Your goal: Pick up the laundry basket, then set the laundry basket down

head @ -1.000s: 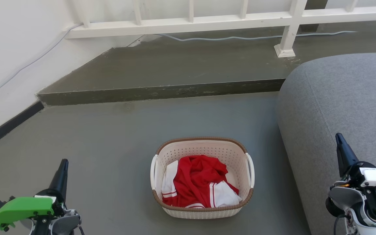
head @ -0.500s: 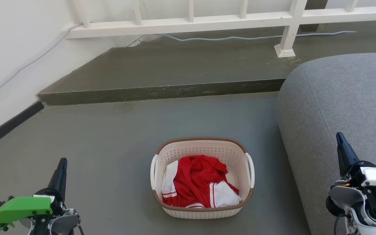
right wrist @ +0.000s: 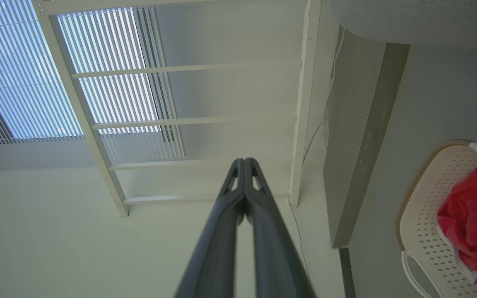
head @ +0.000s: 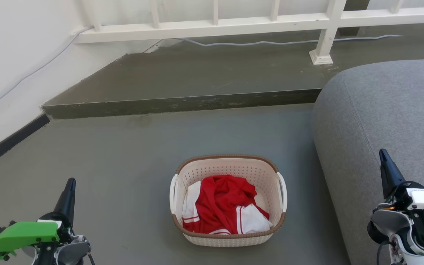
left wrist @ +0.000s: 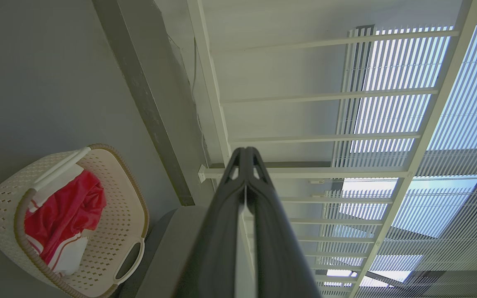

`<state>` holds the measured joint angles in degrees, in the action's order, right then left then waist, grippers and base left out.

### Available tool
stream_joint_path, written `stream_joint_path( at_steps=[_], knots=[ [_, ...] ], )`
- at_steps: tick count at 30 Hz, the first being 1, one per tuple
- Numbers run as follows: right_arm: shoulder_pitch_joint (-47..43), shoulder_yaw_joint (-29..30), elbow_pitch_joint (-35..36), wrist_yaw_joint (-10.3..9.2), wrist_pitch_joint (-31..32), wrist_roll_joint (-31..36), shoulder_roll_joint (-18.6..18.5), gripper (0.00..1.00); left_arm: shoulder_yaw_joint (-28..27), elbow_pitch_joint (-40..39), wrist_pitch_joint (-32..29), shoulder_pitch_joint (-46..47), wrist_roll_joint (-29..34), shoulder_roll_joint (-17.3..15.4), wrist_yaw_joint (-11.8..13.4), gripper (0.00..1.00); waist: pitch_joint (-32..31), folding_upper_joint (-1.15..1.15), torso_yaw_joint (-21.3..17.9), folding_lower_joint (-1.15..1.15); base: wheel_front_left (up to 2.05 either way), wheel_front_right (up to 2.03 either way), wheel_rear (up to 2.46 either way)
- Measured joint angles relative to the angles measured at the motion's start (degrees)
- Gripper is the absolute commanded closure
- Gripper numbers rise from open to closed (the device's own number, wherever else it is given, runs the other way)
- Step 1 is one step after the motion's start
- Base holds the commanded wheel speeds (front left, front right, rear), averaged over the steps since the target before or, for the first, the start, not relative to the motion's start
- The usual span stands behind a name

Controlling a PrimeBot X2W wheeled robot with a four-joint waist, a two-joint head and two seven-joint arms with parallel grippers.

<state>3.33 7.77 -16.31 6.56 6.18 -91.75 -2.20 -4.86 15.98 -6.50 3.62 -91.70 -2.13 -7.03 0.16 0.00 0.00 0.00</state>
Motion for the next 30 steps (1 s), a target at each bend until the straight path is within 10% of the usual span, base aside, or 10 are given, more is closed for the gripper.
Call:
stream_joint_path(
  at_steps=[30],
  knots=[
    [0.0,0.0,0.1,0.00,0.0,0.0,0.0,1.00,0.0,-0.1,0.0,0.0,0.0,0.0,0.0,1.00,0.0,0.00,0.0,0.00,0.00,0.00,0.00]
  ],
)
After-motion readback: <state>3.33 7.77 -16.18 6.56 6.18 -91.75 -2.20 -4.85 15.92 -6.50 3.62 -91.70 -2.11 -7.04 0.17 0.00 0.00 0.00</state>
